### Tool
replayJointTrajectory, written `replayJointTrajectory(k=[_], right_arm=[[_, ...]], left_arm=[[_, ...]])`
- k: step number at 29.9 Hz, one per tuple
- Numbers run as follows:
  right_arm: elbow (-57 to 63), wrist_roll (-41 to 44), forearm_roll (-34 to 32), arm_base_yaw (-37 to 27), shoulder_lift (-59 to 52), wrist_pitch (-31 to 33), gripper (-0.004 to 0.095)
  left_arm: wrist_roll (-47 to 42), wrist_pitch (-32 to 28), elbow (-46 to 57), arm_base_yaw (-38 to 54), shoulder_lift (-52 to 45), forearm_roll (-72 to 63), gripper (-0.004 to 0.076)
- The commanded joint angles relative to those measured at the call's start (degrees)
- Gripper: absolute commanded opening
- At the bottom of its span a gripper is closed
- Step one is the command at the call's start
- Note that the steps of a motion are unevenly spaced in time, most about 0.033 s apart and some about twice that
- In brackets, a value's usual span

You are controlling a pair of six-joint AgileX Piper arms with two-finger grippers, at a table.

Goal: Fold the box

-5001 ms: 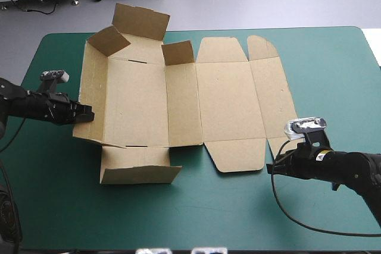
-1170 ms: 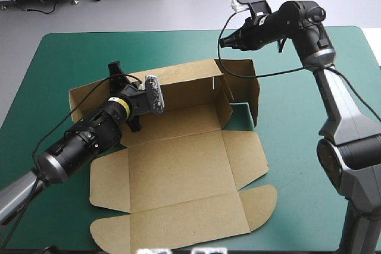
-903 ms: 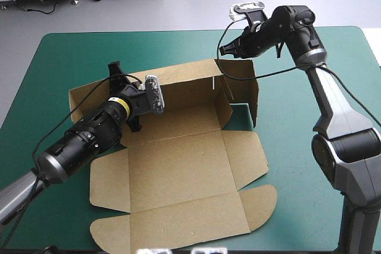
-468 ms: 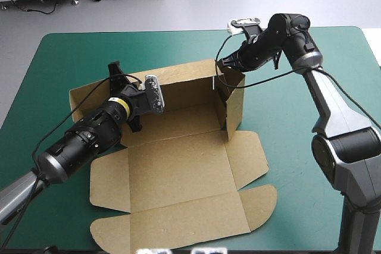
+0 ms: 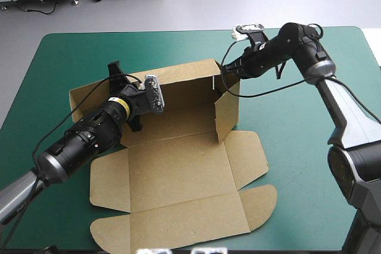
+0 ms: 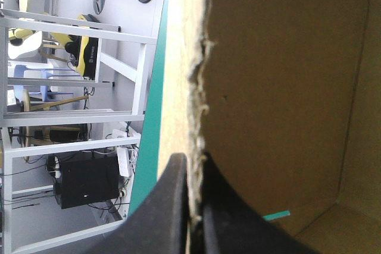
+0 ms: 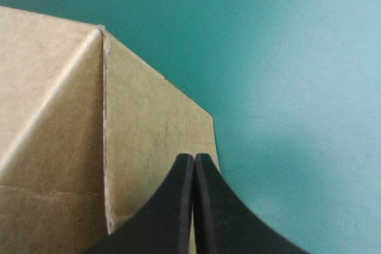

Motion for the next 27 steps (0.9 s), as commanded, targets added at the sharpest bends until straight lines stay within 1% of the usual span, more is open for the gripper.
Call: replayJointTrajectory(k=[1,8,11,15,17,23,27], right_arm=[[5.6,-5.9,9.2,-2.3,-5.8,-8.0,-0.0005],[18.0,-16.7,17.3,-3.7,-11.2,-17.2,-0.0005],[21.7,-22.1,21.8,-3.7,-12.7,-19.3,-0.0005],[25.1,-30.5,28.5,-3.7,-13.7,-20.1,-0.0005],[27.3,-36.1,32.0,-3.7,-14.5,-21.1,-0.0005],[33.8,-46.9,35.4,-3.7,-16.4,-22.4,-0.0005],[37.4,-55.8,41.2,-3.7,-17.3,-22.3,-0.0005]], left_arm=[[-1.6,-2.9,-1.3,-0.3,-1.4,-0.1,-0.0006],[-1.6,-3.2,-1.3,-0.3,-0.9,-0.1,-0.0006],[-1.6,-3.2,-1.3,-0.3,-0.8,-0.3,-0.0006],[-1.6,-3.2,-1.3,-0.3,-0.8,-0.5,-0.0006],[-1.6,-3.0,-1.3,-0.3,-0.8,-0.7,-0.0006],[-1.9,-3.4,-1.3,-0.3,-0.8,-0.7,-0.0006],[-2.3,-3.3,-1.3,-0.3,-0.8,-0.7,-0.0006]])
